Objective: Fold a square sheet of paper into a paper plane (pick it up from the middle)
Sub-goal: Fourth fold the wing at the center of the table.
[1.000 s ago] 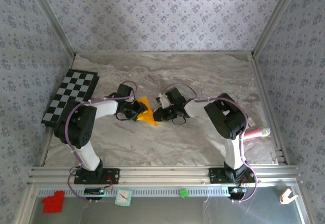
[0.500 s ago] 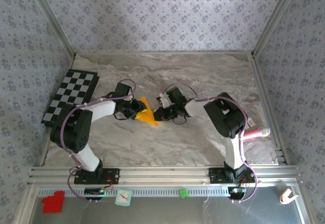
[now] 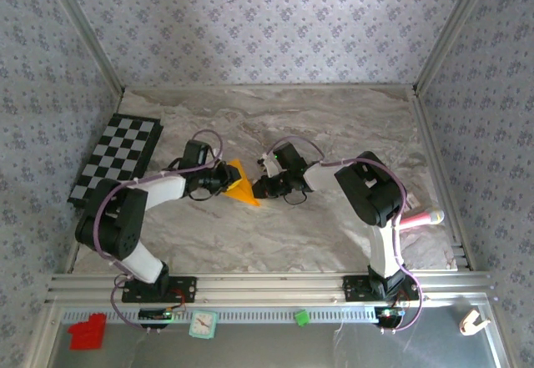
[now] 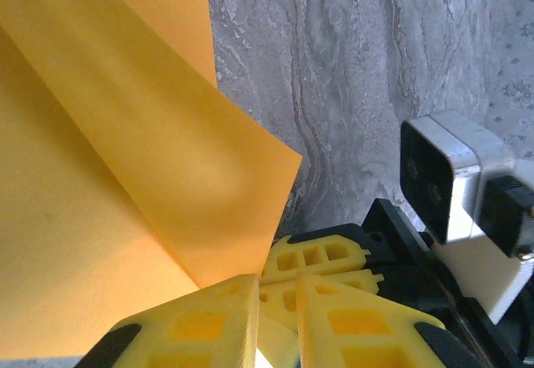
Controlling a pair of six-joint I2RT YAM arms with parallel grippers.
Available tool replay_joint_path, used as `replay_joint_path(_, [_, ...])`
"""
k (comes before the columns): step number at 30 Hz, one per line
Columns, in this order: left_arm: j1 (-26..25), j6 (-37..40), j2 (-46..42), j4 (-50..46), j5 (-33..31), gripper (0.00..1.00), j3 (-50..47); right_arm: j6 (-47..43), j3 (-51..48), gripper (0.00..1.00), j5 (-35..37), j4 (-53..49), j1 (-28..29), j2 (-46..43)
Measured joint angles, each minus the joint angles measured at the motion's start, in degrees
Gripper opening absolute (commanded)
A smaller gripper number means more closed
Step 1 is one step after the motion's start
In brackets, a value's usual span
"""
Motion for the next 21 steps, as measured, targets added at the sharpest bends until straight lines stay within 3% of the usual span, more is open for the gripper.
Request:
replay_joint_path(10, [-0.02, -0.9, 4.63, 7.17, 3.04, 0.18, -0.33, 0.02, 0.61, 0.09, -0.57, -0.81, -0.09, 0.35])
replay_joint_path(21, [-0.11, -1.03, 6.84, 7.5, 3.02, 0.14, -0.39, 0.04, 0.85, 0.11, -0.98, -1.27, -0.15, 0.37])
